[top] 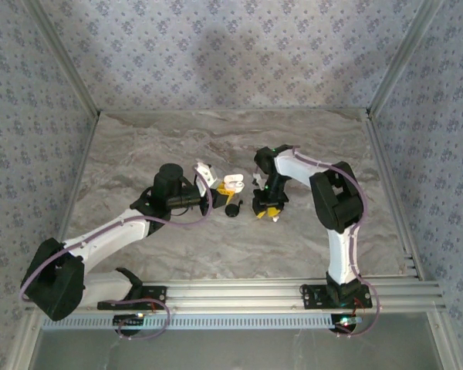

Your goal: Insert wireless bluetooth earbuds into charging case

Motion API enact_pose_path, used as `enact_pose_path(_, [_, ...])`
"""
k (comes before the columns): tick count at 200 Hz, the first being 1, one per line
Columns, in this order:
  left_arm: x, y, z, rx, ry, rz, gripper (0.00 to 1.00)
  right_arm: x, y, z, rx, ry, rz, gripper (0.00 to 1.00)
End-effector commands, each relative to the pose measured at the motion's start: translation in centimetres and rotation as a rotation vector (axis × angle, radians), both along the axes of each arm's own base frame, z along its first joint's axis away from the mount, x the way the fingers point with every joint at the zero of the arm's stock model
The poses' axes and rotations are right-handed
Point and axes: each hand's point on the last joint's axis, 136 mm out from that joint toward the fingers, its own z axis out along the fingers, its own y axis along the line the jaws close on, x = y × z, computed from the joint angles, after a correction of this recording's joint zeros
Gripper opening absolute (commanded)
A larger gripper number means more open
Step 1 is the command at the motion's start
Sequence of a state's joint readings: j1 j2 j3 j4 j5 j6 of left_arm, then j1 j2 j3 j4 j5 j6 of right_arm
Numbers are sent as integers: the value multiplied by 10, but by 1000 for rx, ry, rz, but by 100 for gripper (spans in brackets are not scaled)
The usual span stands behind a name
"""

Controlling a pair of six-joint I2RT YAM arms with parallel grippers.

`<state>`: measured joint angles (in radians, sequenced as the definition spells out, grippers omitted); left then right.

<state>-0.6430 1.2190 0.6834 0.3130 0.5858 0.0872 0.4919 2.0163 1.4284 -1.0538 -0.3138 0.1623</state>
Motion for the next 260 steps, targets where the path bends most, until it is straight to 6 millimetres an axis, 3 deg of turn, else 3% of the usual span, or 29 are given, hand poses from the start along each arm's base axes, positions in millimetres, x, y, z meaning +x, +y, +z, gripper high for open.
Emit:
enact_pose_path(1, [-2,2,10,-16,-37,-6,12,-5,-6,25,-7,-43,36,43])
enact_pose_path(40, [-2,3,11,-18,-38,-4,12,-8,-15,40,-10,-86,-51,46])
enact_pose_path(83, [-3,2,12,-22,-39,-9,12,-18,-50,30,-170,-144,55,45])
enact_pose_path(150, [-3,3,11,-21,-41,-5,12,-3,-45,8,-158,-250,78,50])
enact_pose_path(156, [-3,3,12,-20,-41,-5,12,-12,-50,-1,-171,-232,79,50])
enact_pose_path(192, [-3,3,11,-20,-40,-6,12,-15,-49,-12,-150,-256,66,48])
enact_pose_path(221, [-3,3,11,-19,-37,-4,12,-14,-50,-13,-136,-304,61,41])
enact_pose_path(260, [-2,3,11,-20,-37,-2,12,-7,-50,-8,-134,-375,72,41])
